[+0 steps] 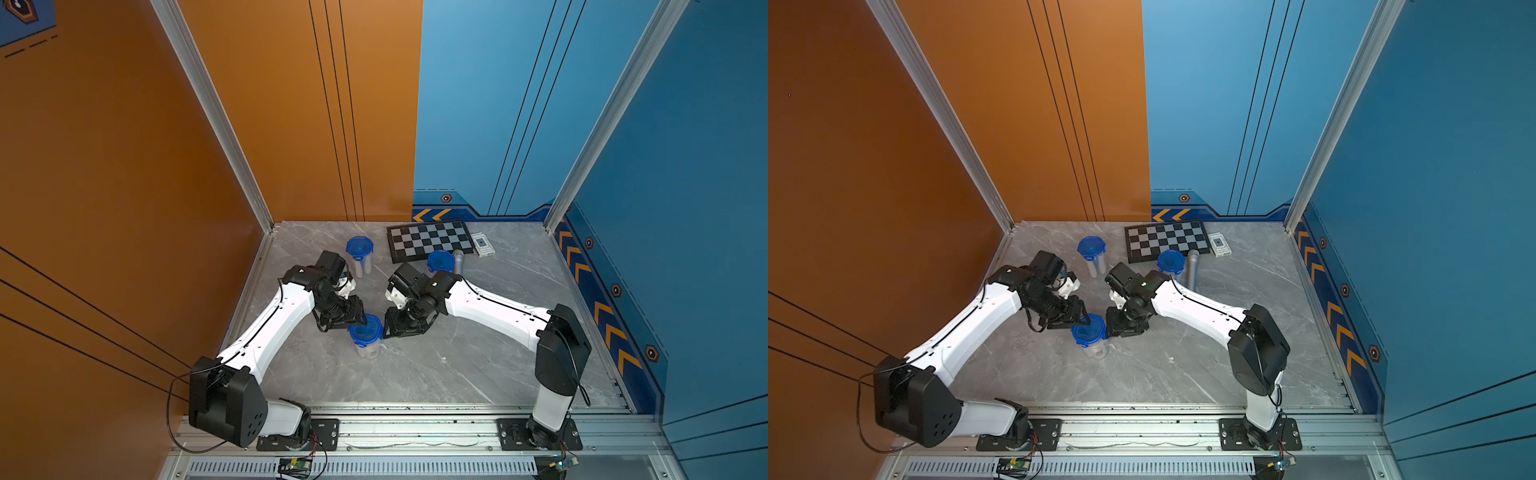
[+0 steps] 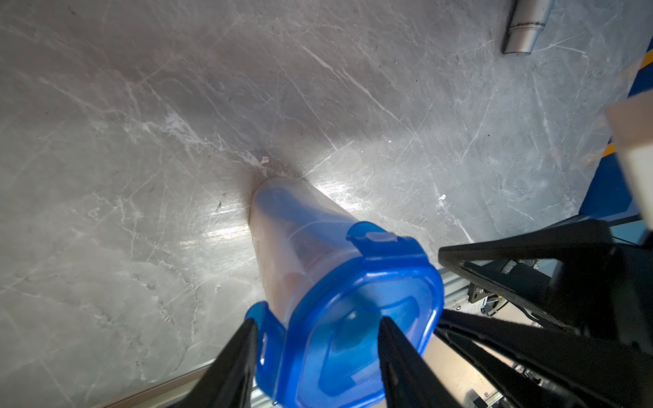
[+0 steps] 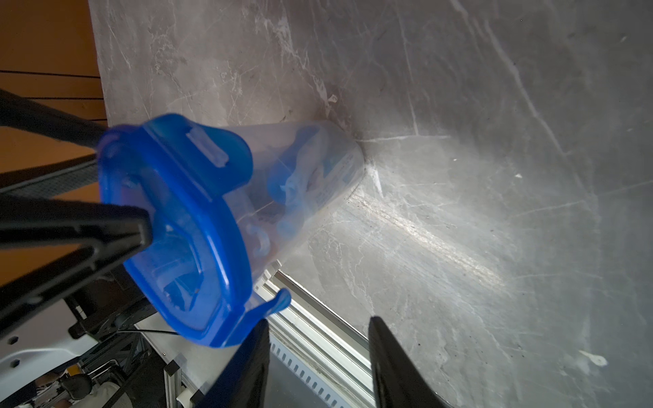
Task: Pack away toiletry kits
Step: Close the fastener on the container.
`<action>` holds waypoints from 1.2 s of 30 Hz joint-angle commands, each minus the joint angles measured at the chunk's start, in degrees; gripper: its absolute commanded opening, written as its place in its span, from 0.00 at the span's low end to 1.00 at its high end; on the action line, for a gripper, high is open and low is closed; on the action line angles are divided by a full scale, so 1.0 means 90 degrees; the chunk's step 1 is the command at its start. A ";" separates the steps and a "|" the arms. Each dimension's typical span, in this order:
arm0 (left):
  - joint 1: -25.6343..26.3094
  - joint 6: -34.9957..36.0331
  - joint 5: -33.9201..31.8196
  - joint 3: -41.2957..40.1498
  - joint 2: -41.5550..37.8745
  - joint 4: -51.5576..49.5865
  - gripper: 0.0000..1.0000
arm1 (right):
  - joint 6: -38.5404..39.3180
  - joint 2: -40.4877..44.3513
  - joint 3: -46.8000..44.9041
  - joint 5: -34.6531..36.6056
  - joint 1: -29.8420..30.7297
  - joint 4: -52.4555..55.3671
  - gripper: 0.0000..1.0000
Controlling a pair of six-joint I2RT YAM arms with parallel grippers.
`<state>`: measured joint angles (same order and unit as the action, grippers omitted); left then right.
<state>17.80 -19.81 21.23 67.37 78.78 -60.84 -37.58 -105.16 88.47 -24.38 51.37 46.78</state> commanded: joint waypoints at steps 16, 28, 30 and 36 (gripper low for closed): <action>0.0182 -0.0599 0.0870 -0.0688 -0.0199 0.0483 0.55 | -0.0199 -0.0482 0.0073 -0.0142 0.0013 -0.0998 0.46; 0.0228 -0.0878 0.0778 -0.0762 -0.0332 0.0720 0.55 | -0.0248 -0.0316 -0.0124 -0.0022 0.0063 -0.1087 0.46; 0.0210 -0.0893 0.0727 -0.0767 -0.0394 0.0725 0.56 | -0.0248 -0.0232 -0.0199 0.0049 0.0034 -0.1078 0.46; 0.0086 -0.0942 0.0658 -0.0806 -0.0630 0.0712 0.67 | -0.0260 0.0204 -0.0587 0.0281 -0.0140 -0.1007 0.48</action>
<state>18.17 -28.10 26.02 61.01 74.52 -54.96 -39.33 -107.59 84.47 -22.59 50.48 39.75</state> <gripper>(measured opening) 0.658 0.480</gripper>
